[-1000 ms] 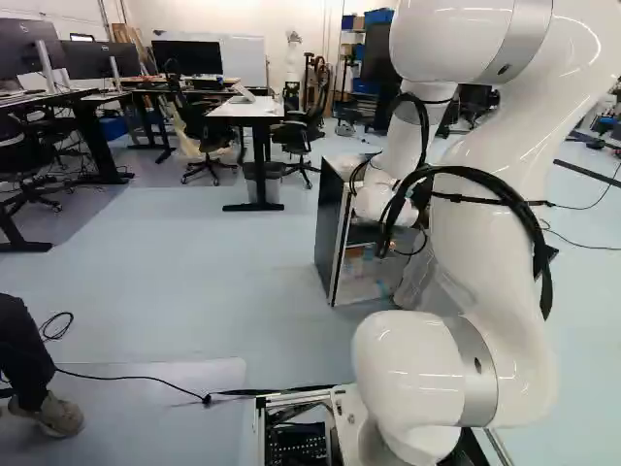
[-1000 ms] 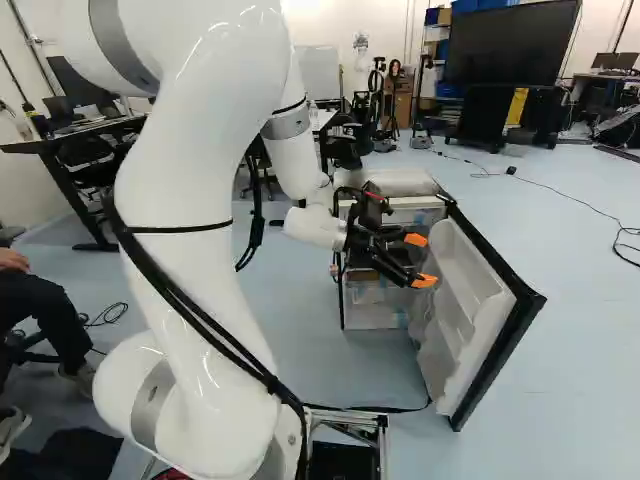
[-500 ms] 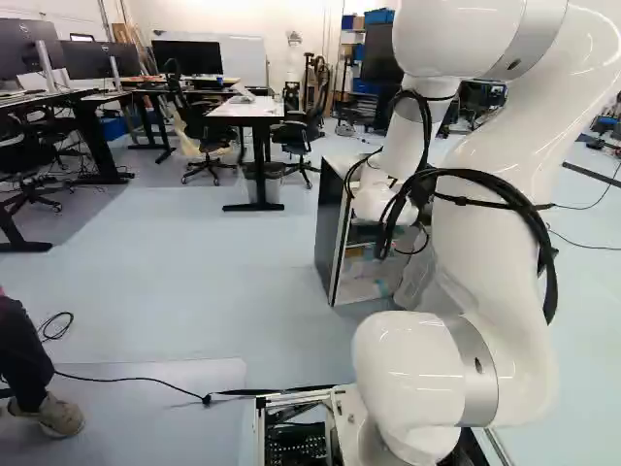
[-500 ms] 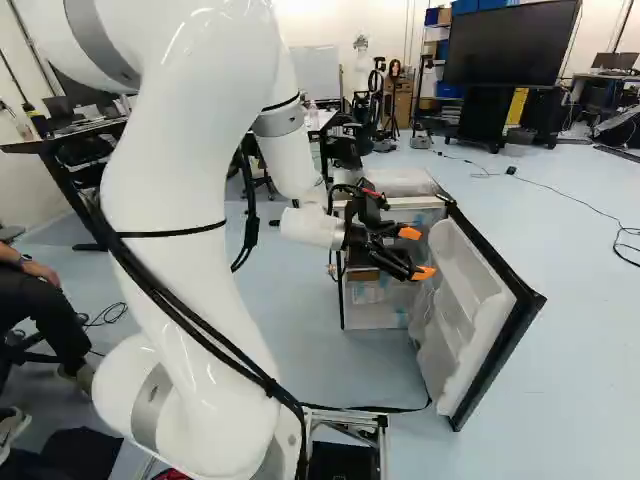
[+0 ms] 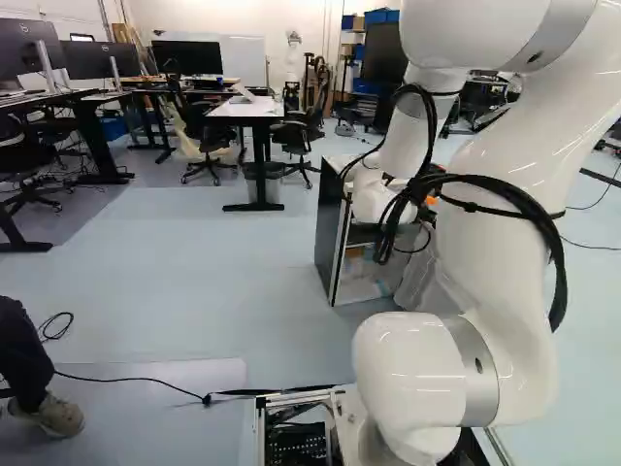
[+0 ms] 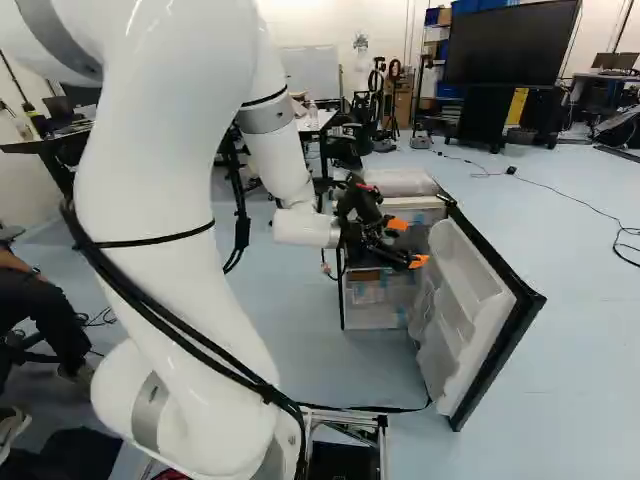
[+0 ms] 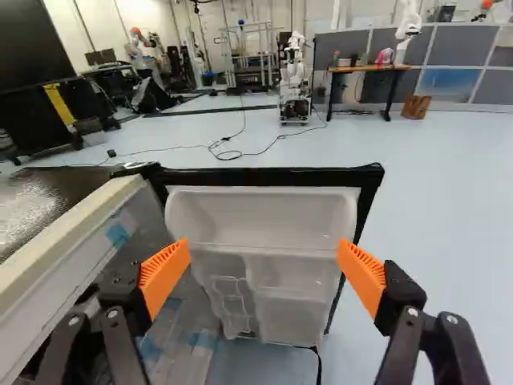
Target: Open the fridge door
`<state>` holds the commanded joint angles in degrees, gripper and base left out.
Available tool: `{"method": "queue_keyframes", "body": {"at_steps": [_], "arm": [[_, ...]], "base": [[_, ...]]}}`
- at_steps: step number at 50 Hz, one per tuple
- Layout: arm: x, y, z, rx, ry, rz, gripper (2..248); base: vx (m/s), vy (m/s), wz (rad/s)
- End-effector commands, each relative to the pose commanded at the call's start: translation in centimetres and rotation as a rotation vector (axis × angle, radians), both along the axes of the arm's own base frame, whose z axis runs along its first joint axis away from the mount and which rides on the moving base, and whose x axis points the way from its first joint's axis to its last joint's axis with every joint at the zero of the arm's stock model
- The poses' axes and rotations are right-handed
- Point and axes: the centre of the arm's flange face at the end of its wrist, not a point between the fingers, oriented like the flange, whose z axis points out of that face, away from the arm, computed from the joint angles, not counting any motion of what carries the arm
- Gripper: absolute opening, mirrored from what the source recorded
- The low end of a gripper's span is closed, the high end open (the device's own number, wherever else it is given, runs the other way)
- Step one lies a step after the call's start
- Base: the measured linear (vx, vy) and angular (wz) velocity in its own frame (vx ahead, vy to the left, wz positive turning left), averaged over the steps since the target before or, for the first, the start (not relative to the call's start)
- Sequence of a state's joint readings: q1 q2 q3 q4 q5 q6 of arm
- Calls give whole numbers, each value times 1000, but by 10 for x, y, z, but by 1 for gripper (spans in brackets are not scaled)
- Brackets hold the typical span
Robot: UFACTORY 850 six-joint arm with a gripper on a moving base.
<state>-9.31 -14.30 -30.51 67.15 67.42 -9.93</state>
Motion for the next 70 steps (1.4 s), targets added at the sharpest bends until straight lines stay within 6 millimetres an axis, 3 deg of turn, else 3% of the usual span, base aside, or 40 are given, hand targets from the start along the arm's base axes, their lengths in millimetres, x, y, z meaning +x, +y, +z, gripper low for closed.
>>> {"method": "queue_keyframes", "body": {"at_steps": [32,70], "arm": [[-18,37,17,0,-15,366,247],[-58,92,25,-9,19,846,247]], "base": [[0,0,0],[0,0,0]]}}
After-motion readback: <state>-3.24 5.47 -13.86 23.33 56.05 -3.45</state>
